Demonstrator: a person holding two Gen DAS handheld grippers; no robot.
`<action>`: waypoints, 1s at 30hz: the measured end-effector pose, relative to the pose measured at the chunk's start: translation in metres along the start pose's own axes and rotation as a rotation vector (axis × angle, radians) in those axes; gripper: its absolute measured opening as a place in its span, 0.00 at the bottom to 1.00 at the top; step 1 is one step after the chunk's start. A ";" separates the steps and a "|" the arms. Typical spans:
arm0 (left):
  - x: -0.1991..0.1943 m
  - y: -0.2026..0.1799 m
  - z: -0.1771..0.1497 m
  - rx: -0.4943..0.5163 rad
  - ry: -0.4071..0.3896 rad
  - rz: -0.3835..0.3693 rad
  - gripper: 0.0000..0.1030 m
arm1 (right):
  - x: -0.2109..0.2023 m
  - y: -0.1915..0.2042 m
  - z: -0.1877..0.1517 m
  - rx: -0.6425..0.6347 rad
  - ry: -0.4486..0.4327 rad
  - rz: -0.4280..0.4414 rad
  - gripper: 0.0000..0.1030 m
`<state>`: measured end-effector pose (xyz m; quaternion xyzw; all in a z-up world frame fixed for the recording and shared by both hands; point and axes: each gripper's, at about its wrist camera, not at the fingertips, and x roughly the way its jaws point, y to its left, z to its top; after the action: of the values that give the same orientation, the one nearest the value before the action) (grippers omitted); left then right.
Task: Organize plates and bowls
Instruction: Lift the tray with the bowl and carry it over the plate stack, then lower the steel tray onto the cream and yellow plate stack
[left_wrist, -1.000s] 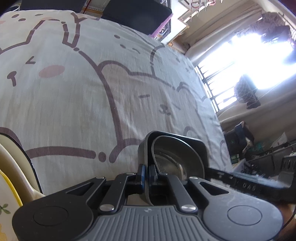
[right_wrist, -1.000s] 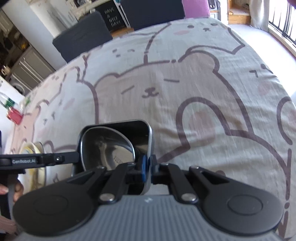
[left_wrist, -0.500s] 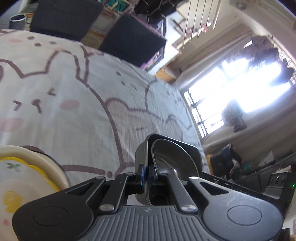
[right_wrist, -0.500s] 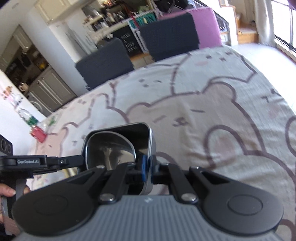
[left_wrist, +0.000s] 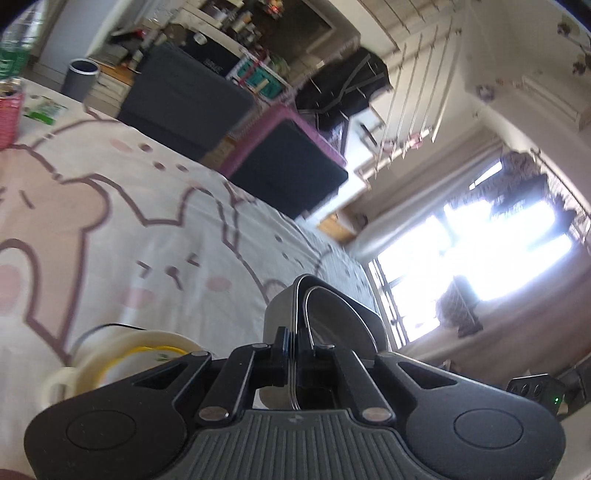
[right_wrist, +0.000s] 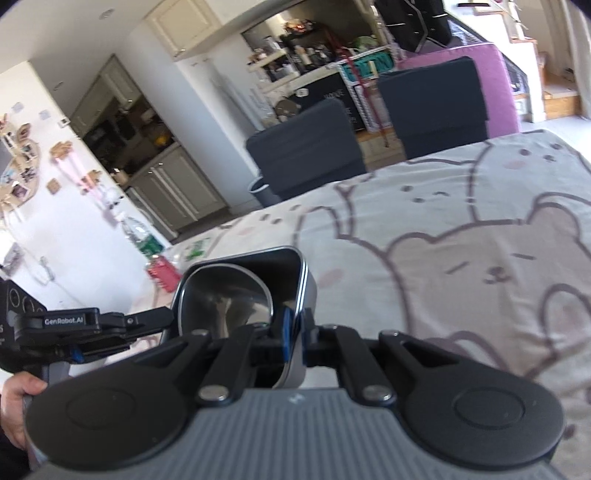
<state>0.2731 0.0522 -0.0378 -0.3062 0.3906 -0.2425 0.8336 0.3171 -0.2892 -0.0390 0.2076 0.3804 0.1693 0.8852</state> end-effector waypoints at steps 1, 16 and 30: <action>-0.007 0.005 0.000 -0.006 -0.008 0.005 0.04 | 0.003 0.007 -0.001 -0.001 0.001 0.011 0.07; -0.031 0.071 -0.009 -0.070 0.051 0.117 0.04 | 0.068 0.061 -0.015 -0.057 0.142 0.012 0.07; -0.017 0.090 -0.028 -0.048 0.148 0.197 0.04 | 0.098 0.074 -0.044 -0.186 0.305 -0.098 0.07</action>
<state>0.2560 0.1165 -0.1062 -0.2675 0.4848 -0.1718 0.8148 0.3382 -0.1703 -0.0884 0.0781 0.5025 0.1896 0.8399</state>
